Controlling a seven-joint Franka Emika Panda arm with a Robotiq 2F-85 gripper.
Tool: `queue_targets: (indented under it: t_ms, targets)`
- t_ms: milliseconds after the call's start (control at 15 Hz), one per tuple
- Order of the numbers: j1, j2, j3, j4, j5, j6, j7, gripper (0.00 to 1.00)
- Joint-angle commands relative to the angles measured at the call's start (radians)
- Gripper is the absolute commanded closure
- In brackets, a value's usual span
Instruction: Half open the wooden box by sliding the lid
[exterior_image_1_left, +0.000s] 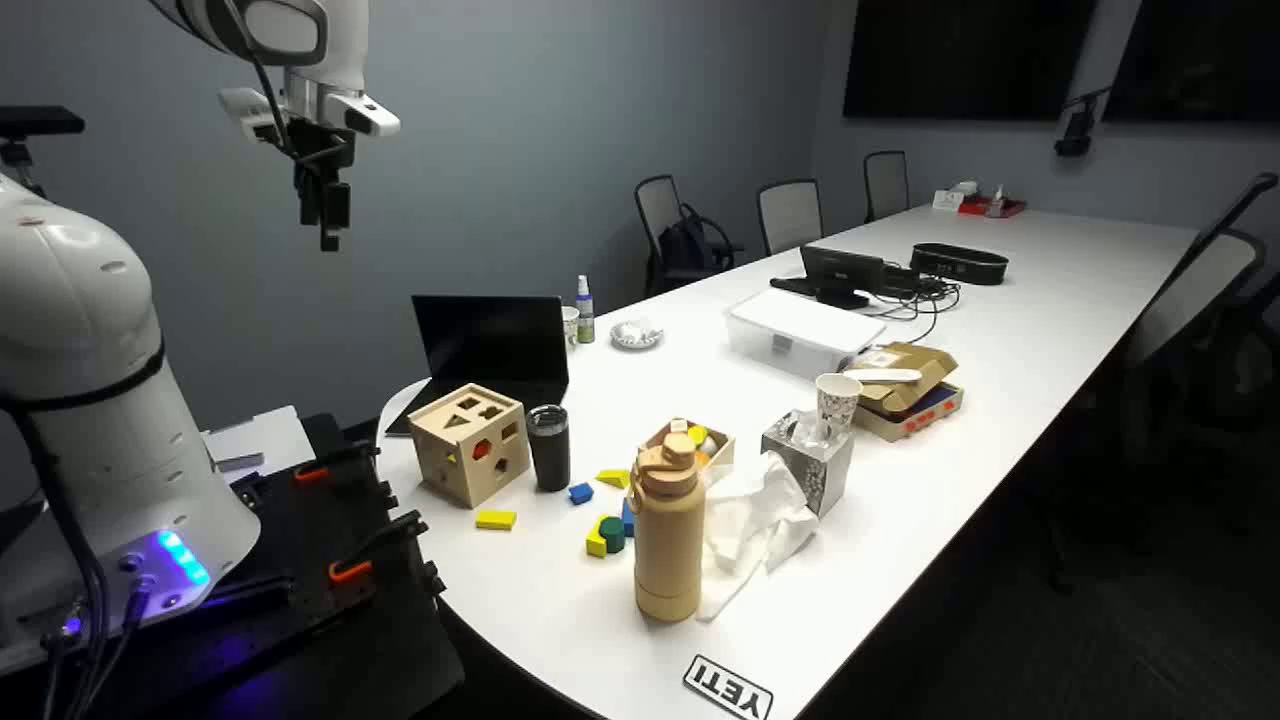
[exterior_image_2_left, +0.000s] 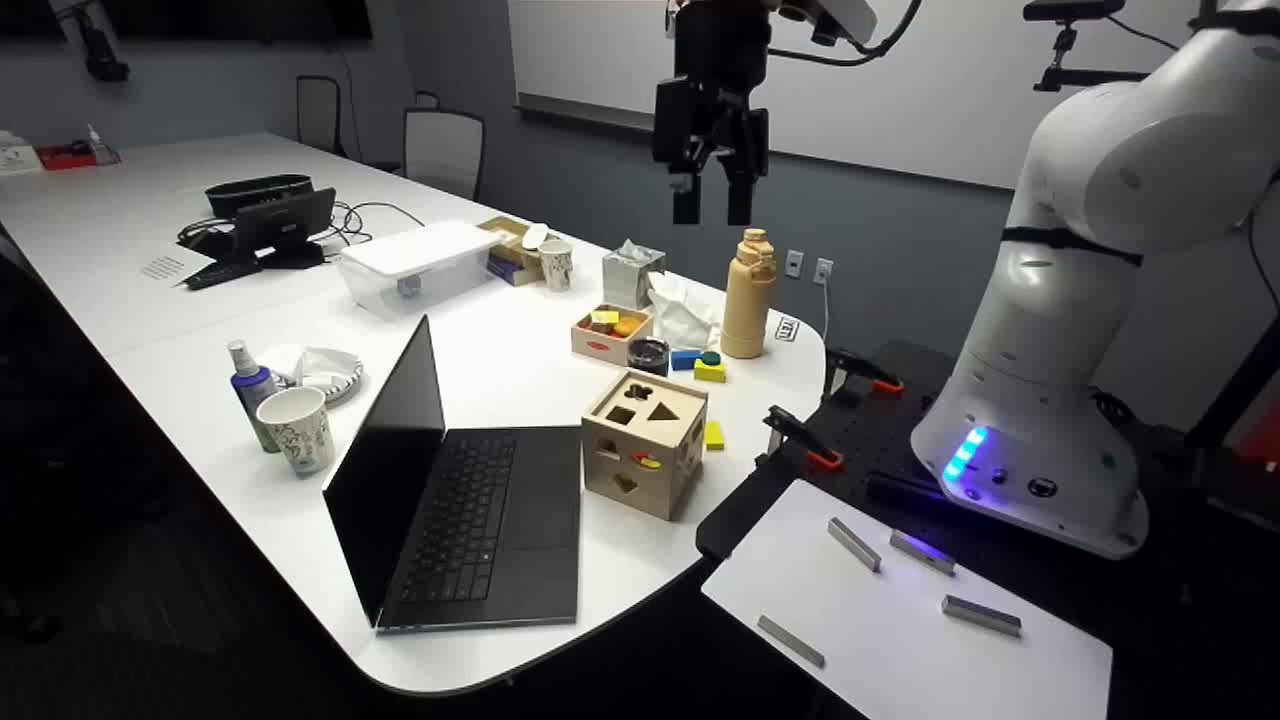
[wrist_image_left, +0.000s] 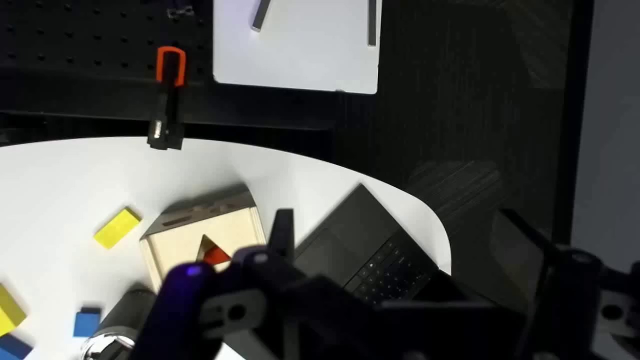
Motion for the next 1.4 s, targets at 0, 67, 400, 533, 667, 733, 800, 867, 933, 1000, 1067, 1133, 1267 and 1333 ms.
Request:
queue_targets:
  t_ms: [0, 67, 400, 533, 667, 733, 800, 867, 933, 1000, 1067, 1133, 1267, 1333]
  targets:
    - [-0.015, -0.002, 0.012, 0.003, 0.006, -0.007, -0.006, 0.00]
    - [-0.024, 0.022, 0.008, 0.007, -0.002, 0.006, -0.015, 0.00]
    - [-0.091, 0.203, -0.013, -0.008, -0.083, 0.137, -0.089, 0.00]
    - [-0.110, 0.315, -0.021, 0.000, -0.107, 0.204, -0.116, 0.00]
    - [-0.117, 0.429, -0.032, 0.012, -0.121, 0.267, -0.154, 0.00]
    - [-0.117, 0.488, -0.034, 0.019, -0.123, 0.306, -0.175, 0.00]
    - [-0.117, 0.538, -0.034, 0.027, -0.132, 0.340, -0.181, 0.00]
    - [-0.116, 0.589, -0.032, 0.035, -0.139, 0.379, -0.192, 0.00]
    - [-0.115, 0.638, -0.029, 0.045, -0.148, 0.422, -0.196, 0.00]
    - [-0.115, 0.679, -0.027, 0.055, -0.159, 0.454, -0.195, 0.00]
    - [-0.115, 0.722, -0.025, 0.066, -0.172, 0.489, -0.188, 0.00]
    - [-0.114, 0.756, -0.023, 0.079, -0.180, 0.516, -0.189, 0.00]
    - [-0.112, 0.816, -0.021, 0.097, -0.208, 0.581, -0.173, 0.00]
    - [-0.111, 0.841, -0.021, 0.103, -0.220, 0.616, -0.168, 0.00]
